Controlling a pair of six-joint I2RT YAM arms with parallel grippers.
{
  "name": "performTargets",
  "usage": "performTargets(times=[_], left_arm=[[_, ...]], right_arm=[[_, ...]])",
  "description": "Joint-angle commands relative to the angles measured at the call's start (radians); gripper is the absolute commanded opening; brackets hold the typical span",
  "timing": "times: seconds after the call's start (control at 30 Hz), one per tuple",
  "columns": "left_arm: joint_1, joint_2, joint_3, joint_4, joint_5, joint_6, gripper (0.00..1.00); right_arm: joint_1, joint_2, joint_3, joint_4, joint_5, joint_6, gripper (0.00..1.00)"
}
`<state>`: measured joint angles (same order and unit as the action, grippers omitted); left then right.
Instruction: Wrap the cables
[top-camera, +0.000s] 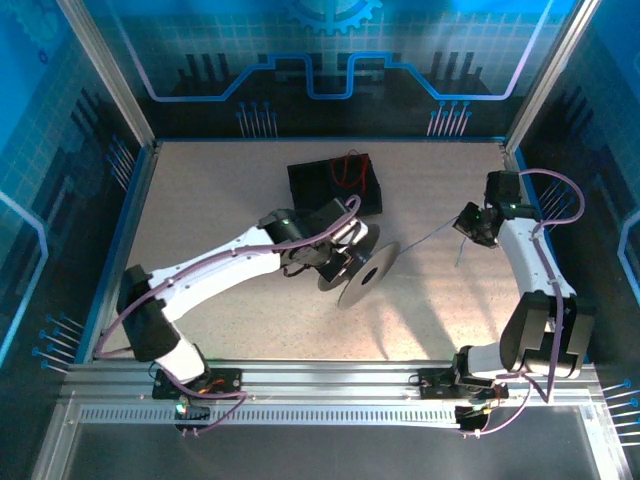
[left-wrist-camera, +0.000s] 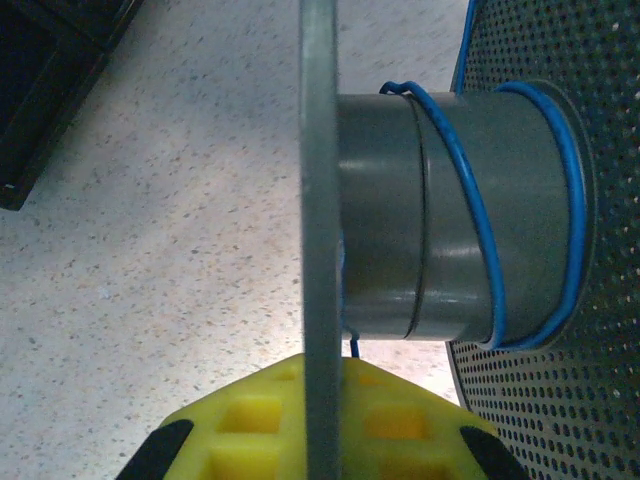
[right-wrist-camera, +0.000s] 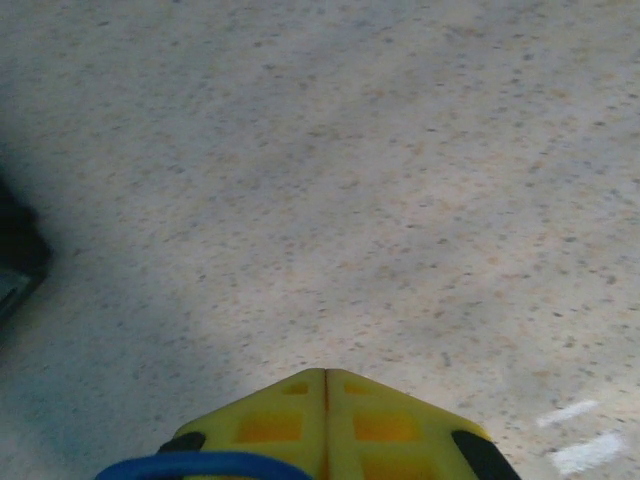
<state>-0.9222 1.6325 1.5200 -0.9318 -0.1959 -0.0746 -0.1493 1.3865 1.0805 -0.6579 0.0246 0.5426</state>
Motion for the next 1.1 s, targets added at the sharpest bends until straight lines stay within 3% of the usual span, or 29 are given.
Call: performTargets(times=[0.0,0.3,0.6,0.9,1.07], left_arm=[[0.000,0.035,-0.039,-0.182,-0.131,0.048,0.00],[0.015,0.086,-0.027,-0.144,-0.137,0.048,0.00],[0.139,0.112,0.010,-0.129,-0.142,-0.103,0.00],[0.269,-0.031,-0.036,-0.035,0.090,-0.298,0.00],[0.359,-0.118,-0.064,-0.003,0.098,-0.384,0.00]], right_arm=[[0.029,-0.062,0.063,0.073,-0.012,0.022,0.00],[0.256,-0.122,0.244,0.018,-0.137,-0.050,0.00],[0.605,-0.161,0.371,-0.006,-0.157,-0.131,0.00],[0.875,-0.092,0.471,-0.022,-0.125,-0.167,0.00],[1.004,-0.081,0.466,-0.028,-0.081,-0.179,0.00]])
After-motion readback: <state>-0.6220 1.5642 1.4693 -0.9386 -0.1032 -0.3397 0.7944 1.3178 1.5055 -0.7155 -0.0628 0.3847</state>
